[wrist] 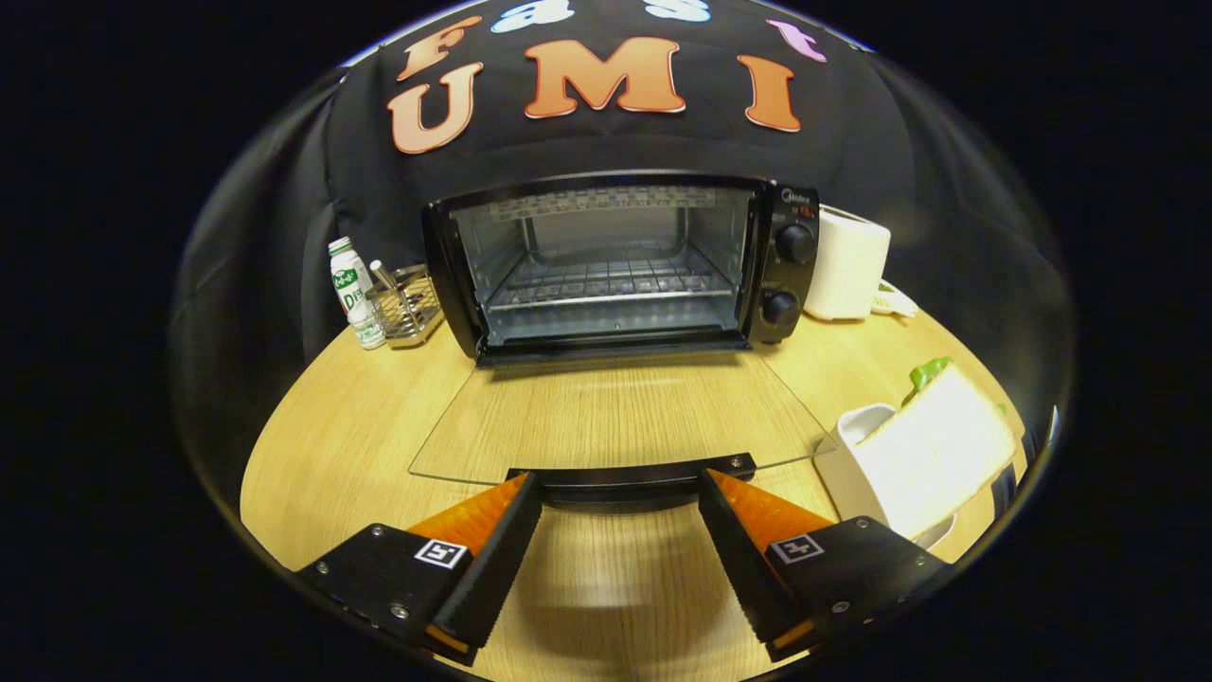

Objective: Open the toaster oven, put the food inside, and close the toaster oven door.

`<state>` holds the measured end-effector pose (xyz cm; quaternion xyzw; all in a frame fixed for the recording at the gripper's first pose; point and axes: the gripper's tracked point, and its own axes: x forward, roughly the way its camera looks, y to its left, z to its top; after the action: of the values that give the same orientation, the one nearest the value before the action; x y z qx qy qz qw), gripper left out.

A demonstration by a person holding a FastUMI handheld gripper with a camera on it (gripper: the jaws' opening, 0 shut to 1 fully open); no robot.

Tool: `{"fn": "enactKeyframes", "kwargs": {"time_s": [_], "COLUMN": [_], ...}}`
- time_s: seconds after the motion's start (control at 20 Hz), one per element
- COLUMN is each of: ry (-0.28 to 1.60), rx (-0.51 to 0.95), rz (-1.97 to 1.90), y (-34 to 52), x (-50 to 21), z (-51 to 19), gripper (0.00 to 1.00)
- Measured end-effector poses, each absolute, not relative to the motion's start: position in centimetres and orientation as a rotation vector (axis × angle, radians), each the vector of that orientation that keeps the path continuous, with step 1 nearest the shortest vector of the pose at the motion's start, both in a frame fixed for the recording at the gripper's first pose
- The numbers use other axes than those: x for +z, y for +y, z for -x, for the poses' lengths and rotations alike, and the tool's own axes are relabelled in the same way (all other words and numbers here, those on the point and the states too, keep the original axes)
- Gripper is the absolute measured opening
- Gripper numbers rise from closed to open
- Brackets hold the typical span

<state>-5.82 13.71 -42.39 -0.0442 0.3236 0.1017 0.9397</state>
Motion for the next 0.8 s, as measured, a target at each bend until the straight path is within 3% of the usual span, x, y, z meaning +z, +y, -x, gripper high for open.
{"fn": "enactKeyframes", "kwargs": {"time_s": [0.8], "ry": [0.661], "rx": [0.253], "rz": [0.07], "y": [13.1], "x": [-39.7], "z": [5.4], "gripper": [0.99]}}
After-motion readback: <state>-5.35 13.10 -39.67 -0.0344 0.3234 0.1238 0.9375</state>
